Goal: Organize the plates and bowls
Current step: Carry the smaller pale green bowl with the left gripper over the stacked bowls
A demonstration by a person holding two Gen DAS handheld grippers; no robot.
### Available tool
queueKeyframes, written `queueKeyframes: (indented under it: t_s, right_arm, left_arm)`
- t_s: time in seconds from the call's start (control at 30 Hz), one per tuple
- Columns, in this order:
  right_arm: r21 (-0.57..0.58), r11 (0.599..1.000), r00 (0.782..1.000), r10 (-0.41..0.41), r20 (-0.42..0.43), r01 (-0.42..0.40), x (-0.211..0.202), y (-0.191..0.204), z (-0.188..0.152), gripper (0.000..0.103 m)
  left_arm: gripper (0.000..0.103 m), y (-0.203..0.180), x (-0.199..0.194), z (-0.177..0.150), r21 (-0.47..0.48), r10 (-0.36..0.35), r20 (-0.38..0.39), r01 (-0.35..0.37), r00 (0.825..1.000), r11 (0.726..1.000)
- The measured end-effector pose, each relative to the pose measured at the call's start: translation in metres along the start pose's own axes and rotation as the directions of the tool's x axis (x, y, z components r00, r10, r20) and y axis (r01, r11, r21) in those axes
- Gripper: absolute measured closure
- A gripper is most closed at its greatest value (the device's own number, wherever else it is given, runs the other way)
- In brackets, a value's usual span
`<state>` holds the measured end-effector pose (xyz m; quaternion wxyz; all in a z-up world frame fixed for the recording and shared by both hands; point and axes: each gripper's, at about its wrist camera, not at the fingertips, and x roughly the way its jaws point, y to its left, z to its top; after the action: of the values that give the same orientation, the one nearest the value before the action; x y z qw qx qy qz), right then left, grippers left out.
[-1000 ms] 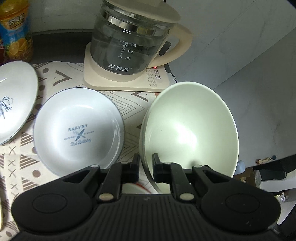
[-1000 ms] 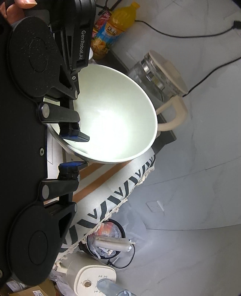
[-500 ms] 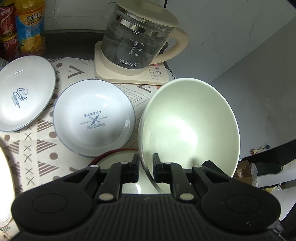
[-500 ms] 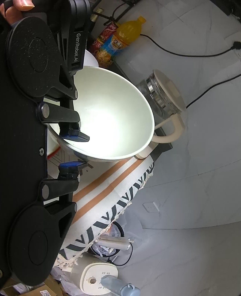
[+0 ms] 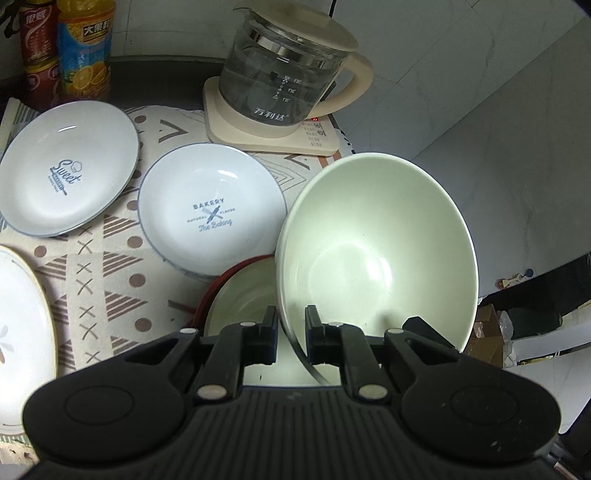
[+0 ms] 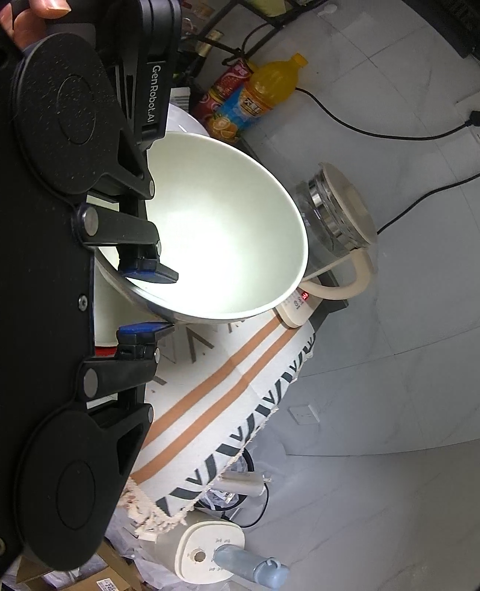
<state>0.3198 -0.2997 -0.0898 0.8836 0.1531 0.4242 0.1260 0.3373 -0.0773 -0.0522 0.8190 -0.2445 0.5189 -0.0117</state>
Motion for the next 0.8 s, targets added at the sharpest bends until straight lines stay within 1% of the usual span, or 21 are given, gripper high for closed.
queueKeyframes:
  t_s: [0.27, 0.57, 0.8]
  right_arm:
    - [0.002, 1.000, 1.000, -0.003, -0.011, 0.003, -0.002, 0.004, -0.015, 0.081]
    - [-0.024, 1.000, 1.000, -0.001, -0.030, 0.000, 0.003, 0.012, -0.026, 0.081]
    - [-0.043, 0.999, 0.999, -0.016, -0.038, 0.014, 0.007, 0.016, -0.031, 0.084]
  left_arm:
    - [0.090, 0.013, -0.002, -0.014, -0.007, -0.002, -0.017, 0.002, 1.000, 1.000]
    - [0.090, 0.032, -0.001, -0.024, -0.050, -0.016, -0.035, 0.014, 0.999, 0.999]
    - [0.090, 0.042, 0.007, -0.033, -0.076, -0.023, -0.077, 0.017, 0.997, 0.997]
